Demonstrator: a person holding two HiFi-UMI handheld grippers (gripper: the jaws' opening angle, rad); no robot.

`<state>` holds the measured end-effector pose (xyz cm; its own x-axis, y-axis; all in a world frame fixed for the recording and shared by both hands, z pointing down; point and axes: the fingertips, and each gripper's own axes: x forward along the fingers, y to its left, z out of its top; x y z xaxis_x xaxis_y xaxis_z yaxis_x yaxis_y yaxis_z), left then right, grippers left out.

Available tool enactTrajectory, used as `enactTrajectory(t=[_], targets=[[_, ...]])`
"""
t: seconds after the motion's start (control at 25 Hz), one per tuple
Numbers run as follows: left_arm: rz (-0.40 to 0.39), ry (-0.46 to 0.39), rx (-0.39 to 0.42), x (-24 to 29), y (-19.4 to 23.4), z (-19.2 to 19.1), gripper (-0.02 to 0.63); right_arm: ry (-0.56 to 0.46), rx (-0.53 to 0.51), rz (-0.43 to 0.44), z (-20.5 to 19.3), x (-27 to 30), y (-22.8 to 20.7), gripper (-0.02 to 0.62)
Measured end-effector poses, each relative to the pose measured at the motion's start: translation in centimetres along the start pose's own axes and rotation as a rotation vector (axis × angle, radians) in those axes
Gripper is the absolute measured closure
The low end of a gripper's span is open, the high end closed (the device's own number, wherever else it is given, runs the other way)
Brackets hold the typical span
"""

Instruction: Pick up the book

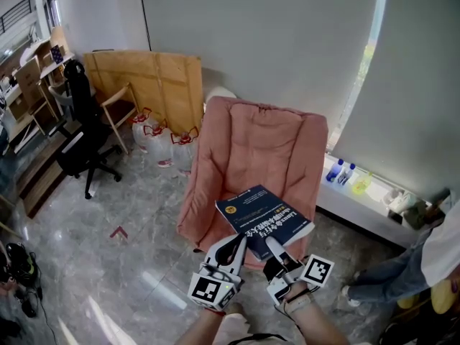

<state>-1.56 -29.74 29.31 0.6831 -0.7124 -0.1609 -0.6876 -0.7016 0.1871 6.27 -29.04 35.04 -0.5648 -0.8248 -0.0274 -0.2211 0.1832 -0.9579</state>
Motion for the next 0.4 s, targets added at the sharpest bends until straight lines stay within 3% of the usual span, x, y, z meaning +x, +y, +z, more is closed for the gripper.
enactTrajectory(t=[0.4], targets=[[0.0,0.013,-0.016,0.03,-0.63,-0.65,0.595,-0.005,-0.001,0.002,0.47,-0.78,0.15,0.41]])
